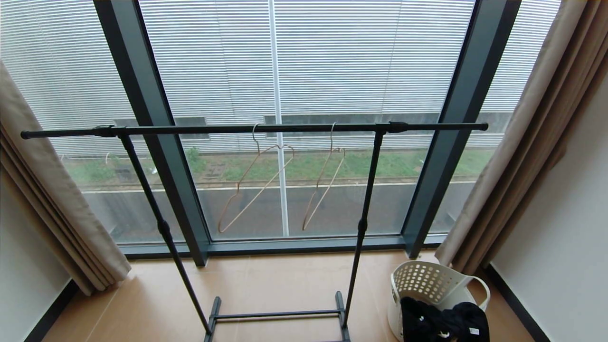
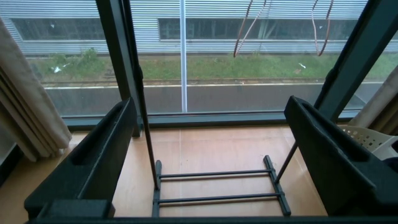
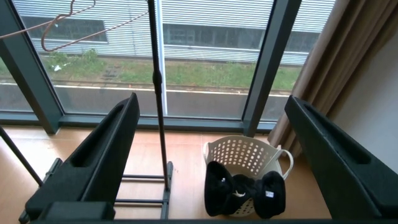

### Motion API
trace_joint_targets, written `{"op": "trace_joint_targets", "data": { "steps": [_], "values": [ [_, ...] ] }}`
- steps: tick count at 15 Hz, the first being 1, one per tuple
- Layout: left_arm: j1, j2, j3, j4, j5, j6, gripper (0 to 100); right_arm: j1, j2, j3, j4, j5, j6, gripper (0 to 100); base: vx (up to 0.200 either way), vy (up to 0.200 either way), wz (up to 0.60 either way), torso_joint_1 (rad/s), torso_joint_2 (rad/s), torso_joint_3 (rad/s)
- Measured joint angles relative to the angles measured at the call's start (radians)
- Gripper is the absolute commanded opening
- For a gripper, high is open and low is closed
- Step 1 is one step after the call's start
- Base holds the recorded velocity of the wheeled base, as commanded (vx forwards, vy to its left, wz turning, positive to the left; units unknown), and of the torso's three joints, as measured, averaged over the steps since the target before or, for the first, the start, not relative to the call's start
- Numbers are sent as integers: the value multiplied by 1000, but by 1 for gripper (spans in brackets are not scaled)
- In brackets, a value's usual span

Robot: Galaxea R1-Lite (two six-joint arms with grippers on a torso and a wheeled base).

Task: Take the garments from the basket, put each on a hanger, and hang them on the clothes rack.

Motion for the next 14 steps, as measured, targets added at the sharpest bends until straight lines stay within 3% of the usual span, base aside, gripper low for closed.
{"op": "trace_joint_targets", "data": {
  "steps": [7, 14],
  "values": [
    [0, 0, -1, 0, -2, -3, 100, 0, 0, -1, 1, 0, -4, 100, 0, 0, 0, -12, 23, 15],
    [-1, 0, 0, 0, -2, -3, 100, 0, 0, -1, 2, 0, -4, 100, 0, 0, 0, -148, 331, 175]
  ]
}}
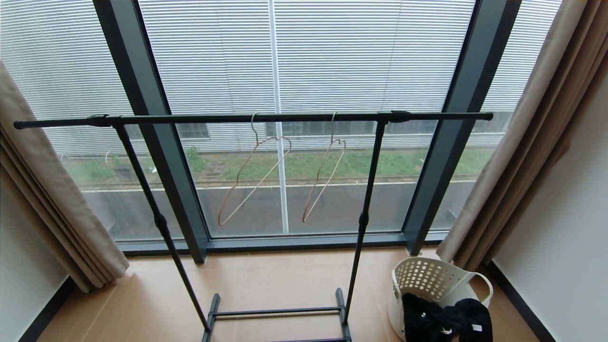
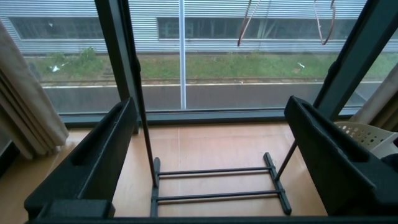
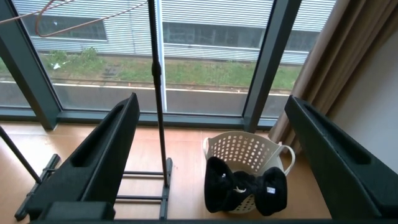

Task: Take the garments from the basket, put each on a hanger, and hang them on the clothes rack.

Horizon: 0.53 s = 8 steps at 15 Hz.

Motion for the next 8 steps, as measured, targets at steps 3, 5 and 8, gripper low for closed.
{"op": "trace_joint_targets", "data": {
  "steps": [3, 5, 8],
  "values": [
    [0, 0, 0, 0, 0, 0, 100, 0, 0, 0, 0, 0, 0, 100, 0, 0, 0, -152, 347, 189],
    [0, 0, 1, 0, 0, 0, 100, 0, 0, 0, 0, 0, 0, 100, 0, 0, 0, -154, 347, 205],
    [0, 0, 0, 0, 0, 0, 100, 0, 0, 0, 0, 0, 0, 100, 0, 0, 0, -157, 359, 198]
  ]
}}
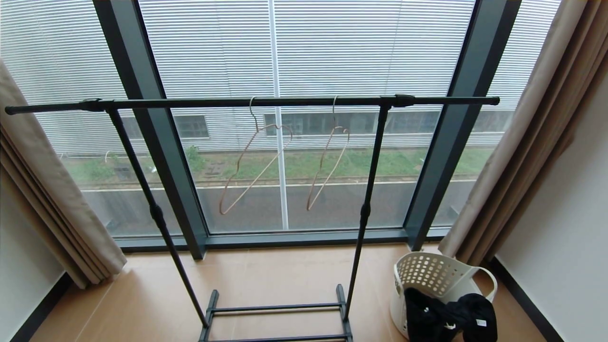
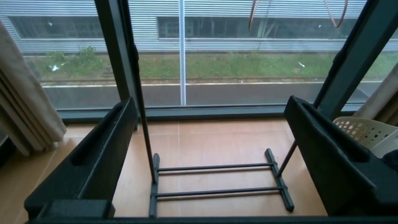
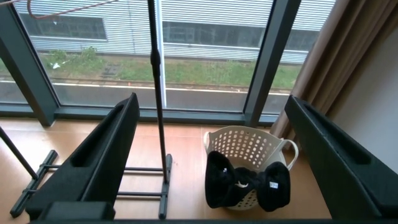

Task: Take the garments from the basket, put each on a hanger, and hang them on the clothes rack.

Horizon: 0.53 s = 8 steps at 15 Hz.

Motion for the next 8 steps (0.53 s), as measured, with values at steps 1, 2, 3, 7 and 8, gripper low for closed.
{"op": "trace_joint_targets", "data": {
  "steps": [1, 2, 3, 7, 8],
  "values": [
    [0, 0, 0, 0, 0, 0, 100, 0, 0, 0, 0, 0, 0, 100, 0, 0, 0, -168, 378, 227],
    [0, 0, 0, 0, 0, 0, 100, 0, 0, 0, 0, 0, 0, 100, 0, 0, 0, -173, 388, 222],
    [0, 0, 0, 0, 0, 0, 100, 0, 0, 0, 0, 0, 0, 100, 0, 0, 0, -163, 393, 217],
    [0, 0, 0, 0, 0, 0, 100, 0, 0, 0, -1, 0, 0, 100, 0, 0, 0, -206, 493, 292],
    [0, 0, 0, 0, 0, 0, 100, 0, 0, 0, 0, 0, 0, 100, 0, 0, 0, -222, 544, 325]
  ]
}}
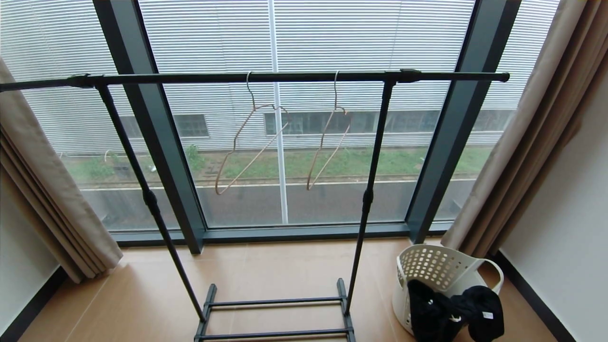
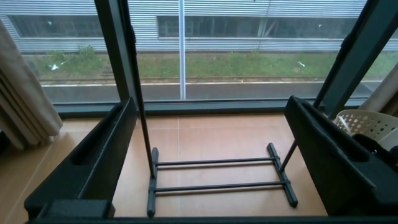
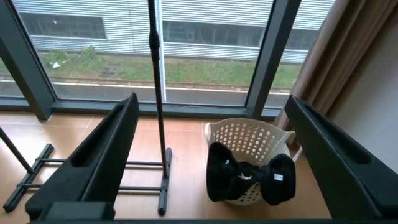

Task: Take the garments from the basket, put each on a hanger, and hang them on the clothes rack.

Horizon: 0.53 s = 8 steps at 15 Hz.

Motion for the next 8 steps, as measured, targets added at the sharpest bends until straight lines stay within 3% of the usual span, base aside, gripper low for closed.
{"op": "trace_joint_targets", "data": {
  "steps": [8],
  "values": [
    [0, 0, 0, 0, 0, 0, 100, 0, 0, 0, 0, 0, 0, 100, 0, 0, 0, -199, 532, 330]
  ]
}}
